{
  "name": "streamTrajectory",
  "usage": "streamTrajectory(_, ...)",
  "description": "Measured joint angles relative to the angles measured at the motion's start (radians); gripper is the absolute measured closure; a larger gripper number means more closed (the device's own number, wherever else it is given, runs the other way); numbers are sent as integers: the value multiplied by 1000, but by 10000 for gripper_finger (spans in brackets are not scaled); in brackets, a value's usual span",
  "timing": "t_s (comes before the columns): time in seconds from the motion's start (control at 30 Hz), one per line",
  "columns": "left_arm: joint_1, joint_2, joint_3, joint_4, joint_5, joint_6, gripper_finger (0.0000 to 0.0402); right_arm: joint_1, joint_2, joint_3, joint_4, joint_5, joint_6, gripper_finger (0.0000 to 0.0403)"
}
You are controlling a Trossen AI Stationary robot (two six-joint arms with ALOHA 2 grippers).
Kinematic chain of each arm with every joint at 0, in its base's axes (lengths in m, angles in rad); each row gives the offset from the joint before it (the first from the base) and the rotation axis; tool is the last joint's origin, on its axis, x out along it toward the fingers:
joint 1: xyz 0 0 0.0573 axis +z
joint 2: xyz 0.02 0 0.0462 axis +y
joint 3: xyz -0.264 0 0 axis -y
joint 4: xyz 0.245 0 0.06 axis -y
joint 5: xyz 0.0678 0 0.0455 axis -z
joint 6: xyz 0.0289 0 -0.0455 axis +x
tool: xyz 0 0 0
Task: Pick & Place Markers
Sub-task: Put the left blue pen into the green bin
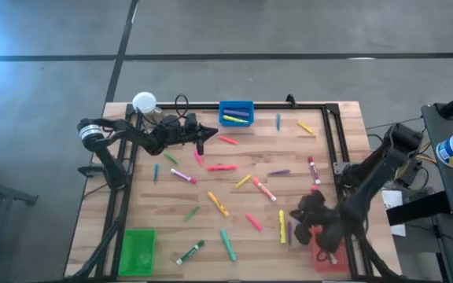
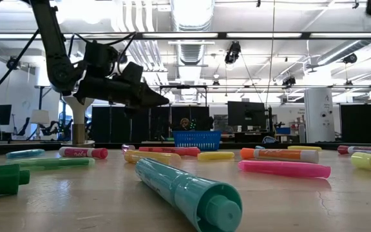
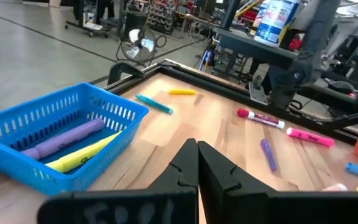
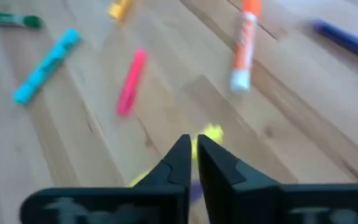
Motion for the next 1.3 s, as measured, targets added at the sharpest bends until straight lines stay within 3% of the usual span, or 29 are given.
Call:
streamTrajectory(0.17,-21,0,0,-13,1,36,402,-168,-160,-277,470,51,-452,394)
streamTrajectory(0.27,-36,-5,3,-17,1,44,402,-315,-235,-415,788,23,-779,394)
streamTrajectory(0.4,-62,-77,4,-116,-1,51,402,-562,-285,-562,1206,-160,-1153,394)
streamTrajectory(0.53,-92,-222,16,-388,-62,42,402,-829,-294,-623,1469,-377,-1377,394)
streamTrajectory(0.63,-138,-340,37,-668,-172,36,402,-1017,-293,-614,1525,-542,-1439,394)
streamTrajectory(0.73,-211,-439,75,-993,-351,12,401,-1167,-293,-569,1498,-665,-1454,394)
streamTrajectory(0.87,-311,-516,178,-1444,-585,-175,393,-1280,-280,-520,1460,-789,-1454,394)
streamTrajectory(1.07,-353,-512,333,-1998,-565,-547,362,-1315,-229,-462,1436,-835,-1494,394)
streamTrajectory(1.3,-344,-505,309,-2148,-504,-759,324,-1315,-183,-390,1434,-954,-1557,394)
